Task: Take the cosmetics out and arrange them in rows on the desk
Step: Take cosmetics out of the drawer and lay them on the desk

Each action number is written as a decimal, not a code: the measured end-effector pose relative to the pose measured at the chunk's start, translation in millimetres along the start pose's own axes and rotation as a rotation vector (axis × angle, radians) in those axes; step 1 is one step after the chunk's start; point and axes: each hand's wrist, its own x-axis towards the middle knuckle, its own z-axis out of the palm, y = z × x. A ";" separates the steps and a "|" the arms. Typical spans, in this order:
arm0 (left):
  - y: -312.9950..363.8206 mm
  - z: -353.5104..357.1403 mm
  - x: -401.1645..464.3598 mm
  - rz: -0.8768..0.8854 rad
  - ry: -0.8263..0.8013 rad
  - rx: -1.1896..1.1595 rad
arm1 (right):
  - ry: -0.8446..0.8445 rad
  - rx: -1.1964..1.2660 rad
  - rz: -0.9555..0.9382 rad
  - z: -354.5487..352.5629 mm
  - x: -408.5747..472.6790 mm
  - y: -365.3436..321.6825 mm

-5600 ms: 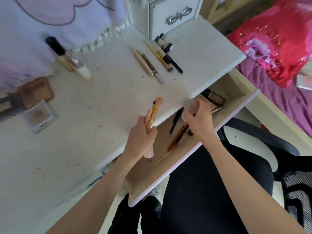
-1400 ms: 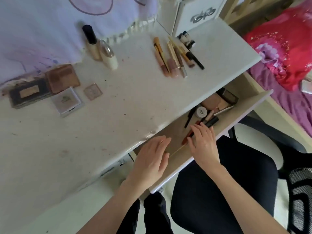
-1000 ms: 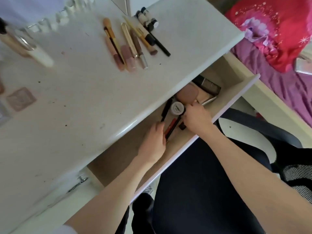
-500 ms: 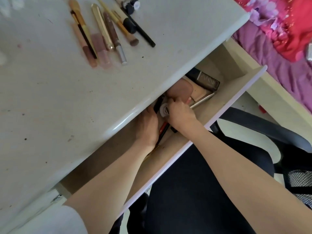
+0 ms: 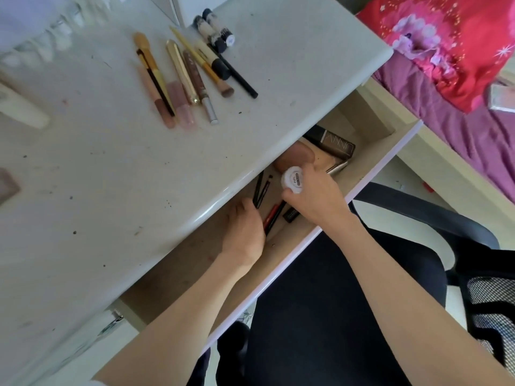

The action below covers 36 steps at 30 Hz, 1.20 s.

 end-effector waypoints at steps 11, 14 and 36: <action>-5.5 -83.5 -63.1 0.255 0.053 -0.353 | 0.422 0.518 0.008 -22.5 -15.8 -51.8; -10.7 -122.4 -52.2 0.057 0.206 -0.493 | 0.518 0.377 -0.117 -9.9 -2.9 -77.2; -31.7 -176.9 66.8 -0.193 0.441 -0.112 | 0.714 0.099 -0.206 35.9 31.8 -112.7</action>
